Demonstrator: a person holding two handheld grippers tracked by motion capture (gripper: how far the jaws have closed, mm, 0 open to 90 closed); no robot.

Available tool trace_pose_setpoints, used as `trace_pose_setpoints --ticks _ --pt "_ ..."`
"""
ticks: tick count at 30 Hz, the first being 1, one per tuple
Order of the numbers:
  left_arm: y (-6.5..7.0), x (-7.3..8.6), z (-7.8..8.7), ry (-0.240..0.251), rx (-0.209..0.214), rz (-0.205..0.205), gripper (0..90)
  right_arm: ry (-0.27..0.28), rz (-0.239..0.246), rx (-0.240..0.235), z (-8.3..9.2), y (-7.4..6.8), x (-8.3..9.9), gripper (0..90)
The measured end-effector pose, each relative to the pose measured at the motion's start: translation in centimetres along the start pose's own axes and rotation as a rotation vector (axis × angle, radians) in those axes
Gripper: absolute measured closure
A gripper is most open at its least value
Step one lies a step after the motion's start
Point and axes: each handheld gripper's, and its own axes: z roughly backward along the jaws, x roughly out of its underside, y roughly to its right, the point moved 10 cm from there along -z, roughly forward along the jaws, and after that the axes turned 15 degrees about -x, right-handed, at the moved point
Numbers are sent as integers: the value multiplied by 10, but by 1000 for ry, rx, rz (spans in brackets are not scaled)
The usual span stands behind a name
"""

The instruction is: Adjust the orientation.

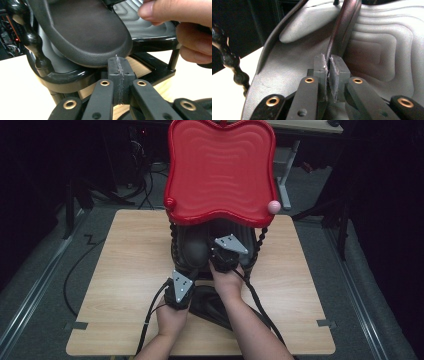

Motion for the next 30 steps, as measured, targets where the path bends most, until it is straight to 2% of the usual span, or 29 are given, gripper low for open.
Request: trace_pose_setpoints --ticks 8,13,14,16,19,24,27,28,29,30 --pt "-3 -5 -6 -7 -9 21 900 13 -18 -14 -2 3 -3 813" --pt "-6 -8 -11 -10 -18 28 900 25 -15 -31 6 -1 -3 774" --pt "-7 -8 -14 -13 -22 26 900 32 -12 -33 15 -2 -2 768" --pt "-8 -8 -15 -14 -26 28 900 35 -10 -36 20 -2 0 767" --pt "-11 -9 -20 -19 -36 35 900 29 13 -44 38 -3 9 754" --pt "-16 -11 -26 -22 -54 44 900 10 31 -54 75 2 33 724" --pt "-18 -12 -30 -29 -67 37 900 1 14 -56 94 8 45 709" --pt "-18 -12 -30 -29 -67 37 900 1 14 -56 94 8 45 709" --pt "-18 -12 -32 -29 -72 33 900 -8 14 -57 106 11 53 697" --pt "-18 -12 -32 -29 -74 27 900 -10 13 -57 110 12 56 694"
